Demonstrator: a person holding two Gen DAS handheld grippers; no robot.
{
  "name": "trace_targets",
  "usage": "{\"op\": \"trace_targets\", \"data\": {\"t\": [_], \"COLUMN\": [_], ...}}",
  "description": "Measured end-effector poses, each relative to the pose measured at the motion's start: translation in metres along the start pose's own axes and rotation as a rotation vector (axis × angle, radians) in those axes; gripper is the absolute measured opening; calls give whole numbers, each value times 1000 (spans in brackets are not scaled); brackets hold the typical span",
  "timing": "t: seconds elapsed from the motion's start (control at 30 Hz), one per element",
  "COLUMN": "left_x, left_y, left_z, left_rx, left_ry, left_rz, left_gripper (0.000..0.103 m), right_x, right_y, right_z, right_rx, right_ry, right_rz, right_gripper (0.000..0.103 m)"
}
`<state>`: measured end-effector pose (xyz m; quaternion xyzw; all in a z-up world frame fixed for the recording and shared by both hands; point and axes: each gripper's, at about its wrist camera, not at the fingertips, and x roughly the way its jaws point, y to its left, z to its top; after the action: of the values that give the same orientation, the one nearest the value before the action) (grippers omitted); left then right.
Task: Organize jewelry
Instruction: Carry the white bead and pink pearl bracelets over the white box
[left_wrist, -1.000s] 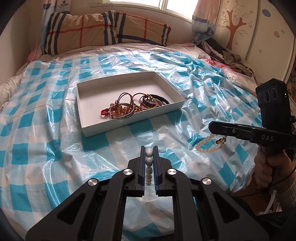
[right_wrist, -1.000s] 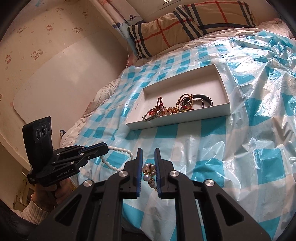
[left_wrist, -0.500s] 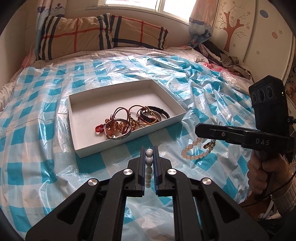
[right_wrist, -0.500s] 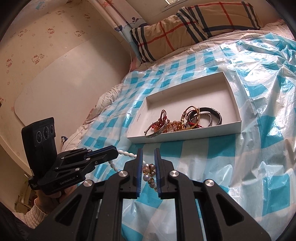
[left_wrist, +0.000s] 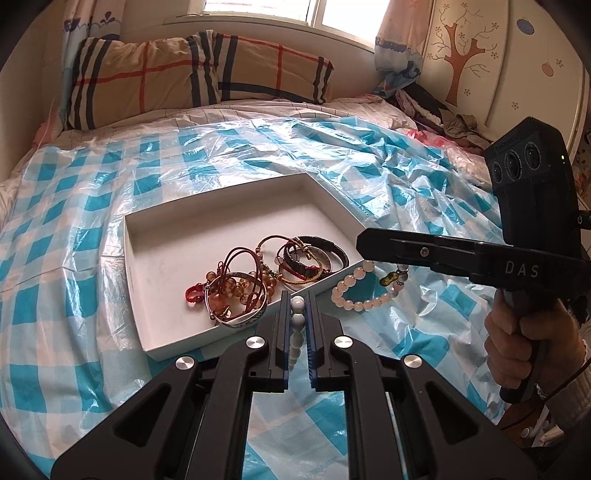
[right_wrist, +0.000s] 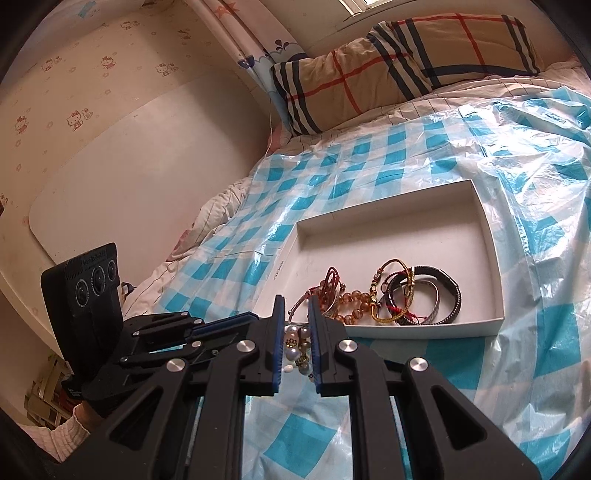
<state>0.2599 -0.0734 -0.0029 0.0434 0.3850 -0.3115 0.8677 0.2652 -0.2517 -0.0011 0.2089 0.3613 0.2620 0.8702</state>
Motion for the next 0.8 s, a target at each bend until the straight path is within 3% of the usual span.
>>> {"op": "trace_targets", "data": {"t": [0.33, 0.47, 0.6, 0.8], "left_x": [48, 67, 79, 79], "left_y": [32, 53, 69, 82], "left_z": [14, 23, 31, 28], "left_rx": [-23, -53, -79, -109], "left_ry": [6, 9, 17, 43], "left_rz": [73, 112, 136, 152], "left_gripper": [7, 7, 7, 7], "right_x": [33, 57, 68, 50], "right_y": [-24, -46, -67, -60], "right_z": [34, 43, 40, 20], "right_rx": [-13, 4, 39, 24], "right_ry": [-19, 5, 14, 17], "right_rz": [-34, -87, -173, -186], "right_gripper": [14, 14, 40, 42]}}
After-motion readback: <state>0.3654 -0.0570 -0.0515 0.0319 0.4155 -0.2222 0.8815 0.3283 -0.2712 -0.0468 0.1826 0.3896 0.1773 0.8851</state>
